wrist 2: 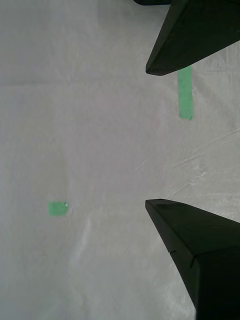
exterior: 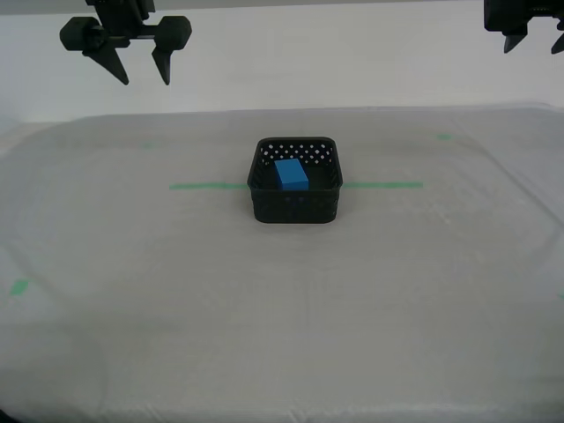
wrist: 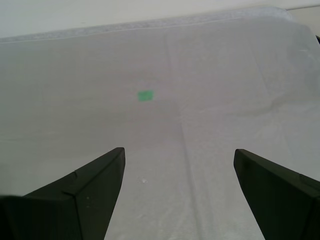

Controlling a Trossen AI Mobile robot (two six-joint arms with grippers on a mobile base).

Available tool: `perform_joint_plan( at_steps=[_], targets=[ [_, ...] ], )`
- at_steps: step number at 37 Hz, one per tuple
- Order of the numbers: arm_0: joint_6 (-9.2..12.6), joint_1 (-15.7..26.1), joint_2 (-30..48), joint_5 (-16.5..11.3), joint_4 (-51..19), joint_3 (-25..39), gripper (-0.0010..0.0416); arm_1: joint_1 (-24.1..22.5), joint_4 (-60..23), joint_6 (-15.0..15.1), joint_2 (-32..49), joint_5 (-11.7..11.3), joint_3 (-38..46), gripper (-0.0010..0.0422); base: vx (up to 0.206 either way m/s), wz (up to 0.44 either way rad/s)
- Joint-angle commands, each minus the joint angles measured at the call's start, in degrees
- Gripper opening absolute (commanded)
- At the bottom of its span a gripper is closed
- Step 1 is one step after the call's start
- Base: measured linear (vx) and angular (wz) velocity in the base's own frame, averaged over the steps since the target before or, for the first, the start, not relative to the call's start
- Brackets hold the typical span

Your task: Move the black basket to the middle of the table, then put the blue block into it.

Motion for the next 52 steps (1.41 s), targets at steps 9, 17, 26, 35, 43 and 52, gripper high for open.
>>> perform_joint_plan(
  at_steps=[9, 17, 26, 35, 43, 52],
  targets=[
    [0.1, 0.0, 0.0, -0.2, 0.0, 0.0, 0.0338, 0.2, 2.1, 0.5, -0.1, 0.0, 0.0, 0.0339, 0.0, 0.0],
    [0.3, 0.1, 0.0, -0.2, 0.3, 0.0, 0.0353, 0.3, 2.1, 0.9, -0.1, 0.0, 0.0, 0.0338, 0.0, 0.0],
    [0.6, 0.1, 0.0, -0.2, 2.4, 0.0, 0.0353, 0.3, 2.1, 0.9, -0.1, 0.0, 0.0, 0.0338, 0.0, 0.0],
    [0.8, 0.1, 0.0, -0.2, 3.2, 0.0, 0.0364, 0.3, 2.2, 0.9, -0.1, 0.0, 0.0, 0.0338, 0.0, 0.0],
    [0.8, 0.1, 0.0, -0.2, 3.2, 0.0, 0.0403, 0.3, 2.2, 0.9, -0.1, 0.0, 0.0, 0.0338, 0.0, 0.0],
    [0.8, 0.0, 0.0, -0.2, 3.2, 0.0, 0.0394, 0.3, 2.3, -1.0, -0.1, 0.0, 0.0, 0.0338, 0.0, 0.0]
  ],
)
